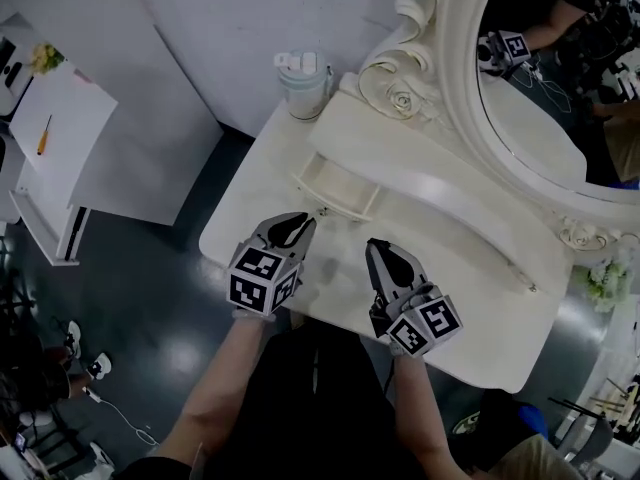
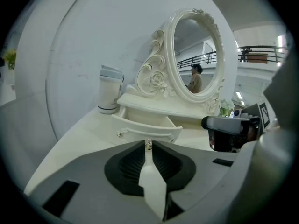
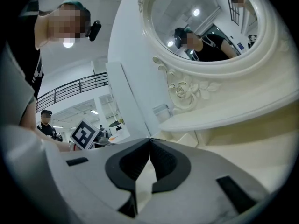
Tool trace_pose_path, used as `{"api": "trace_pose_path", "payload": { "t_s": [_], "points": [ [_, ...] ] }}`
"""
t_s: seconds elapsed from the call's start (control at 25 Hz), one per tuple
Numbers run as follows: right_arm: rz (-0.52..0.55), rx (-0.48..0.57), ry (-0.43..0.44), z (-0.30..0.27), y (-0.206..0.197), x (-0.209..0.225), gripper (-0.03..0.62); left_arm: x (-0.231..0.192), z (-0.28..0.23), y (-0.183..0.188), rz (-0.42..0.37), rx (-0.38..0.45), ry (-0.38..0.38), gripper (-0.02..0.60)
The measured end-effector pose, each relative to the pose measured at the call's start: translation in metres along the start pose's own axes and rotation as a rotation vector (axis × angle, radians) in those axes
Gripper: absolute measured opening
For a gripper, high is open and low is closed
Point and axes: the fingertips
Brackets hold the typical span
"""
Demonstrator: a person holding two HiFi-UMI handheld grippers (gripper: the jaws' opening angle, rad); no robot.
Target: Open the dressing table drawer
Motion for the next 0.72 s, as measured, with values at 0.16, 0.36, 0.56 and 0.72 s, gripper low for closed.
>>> {"api": "trace_pose_path", "payload": {
  "t_s": [0.16,0.36,0.56,0.72],
  "points": [
    [0.035,0.023,0.01,-0.005,0.018,-0.003,0.006,0.004,0.01,0.021,-0.001,0.069,-0.016,0.003],
    [0.07,0.055,0.027,-0.013,0.041,-0.01,0.006,0.017,0.019,0.053,-0.017,0.15,-0.08,0.002],
    [0.108,0.068,0.041,-0.02,0.062,-0.018,0.005,0.034,0.028,0.088,-0.034,0.23,-0.156,0.002],
    [0.145,0.094,0.052,-0.025,0.083,-0.027,0.005,0.043,0.035,0.115,-0.061,0.285,-0.182,0.002]
  ]
}}
Point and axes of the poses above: the fingertips, and each gripper's own axes: z backward along the fingers, x to its right, y out of its top, and after that the axes turned 9 degrees about x, right-handed
